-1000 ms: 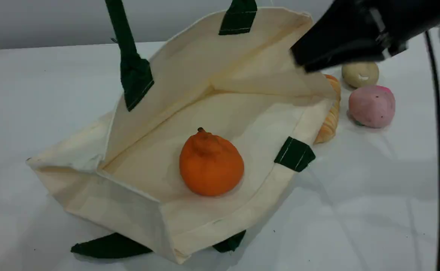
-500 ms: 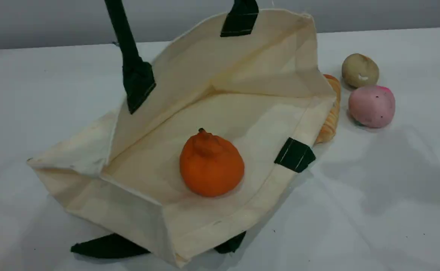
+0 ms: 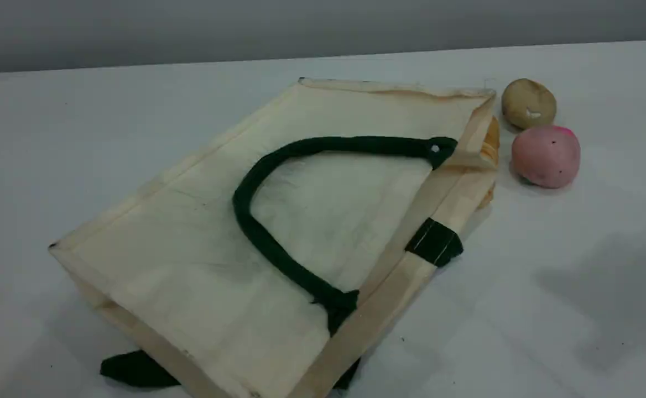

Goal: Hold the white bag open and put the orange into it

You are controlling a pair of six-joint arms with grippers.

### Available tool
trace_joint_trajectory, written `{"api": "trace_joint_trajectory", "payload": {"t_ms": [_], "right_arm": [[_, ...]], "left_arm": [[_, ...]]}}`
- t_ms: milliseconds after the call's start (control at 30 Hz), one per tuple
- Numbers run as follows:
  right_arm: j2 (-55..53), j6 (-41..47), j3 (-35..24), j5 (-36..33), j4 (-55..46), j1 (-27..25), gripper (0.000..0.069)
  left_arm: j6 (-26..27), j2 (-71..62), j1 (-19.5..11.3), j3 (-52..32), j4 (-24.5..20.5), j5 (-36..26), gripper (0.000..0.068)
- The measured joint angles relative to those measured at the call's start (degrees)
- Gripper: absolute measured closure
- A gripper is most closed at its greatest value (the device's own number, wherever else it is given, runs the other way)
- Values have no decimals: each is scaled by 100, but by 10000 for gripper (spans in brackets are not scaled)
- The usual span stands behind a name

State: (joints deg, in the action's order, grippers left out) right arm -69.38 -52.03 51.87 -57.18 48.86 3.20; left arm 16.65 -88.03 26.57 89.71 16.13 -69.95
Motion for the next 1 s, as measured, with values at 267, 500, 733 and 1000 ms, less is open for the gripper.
{"api": "trace_joint_trajectory", "payload": {"t_ms": [267, 500, 733, 1000], "right_arm": [[2037, 1689, 0, 43, -1665, 0, 682], [3826, 3094, 0, -247, -2537, 0, 680], [4953, 4084, 0, -917, -2674, 0, 680], [6155, 4465, 0, -1321, -3447, 15, 680]], "left_arm": [[-330, 762, 0, -80, 273, 5, 271], [-846, 1658, 46, -661, 172, 255, 402], [-1295, 2781, 548, -1589, -198, 505, 570], [-1920, 4565, 616, -2833, -606, 454, 664]]}}
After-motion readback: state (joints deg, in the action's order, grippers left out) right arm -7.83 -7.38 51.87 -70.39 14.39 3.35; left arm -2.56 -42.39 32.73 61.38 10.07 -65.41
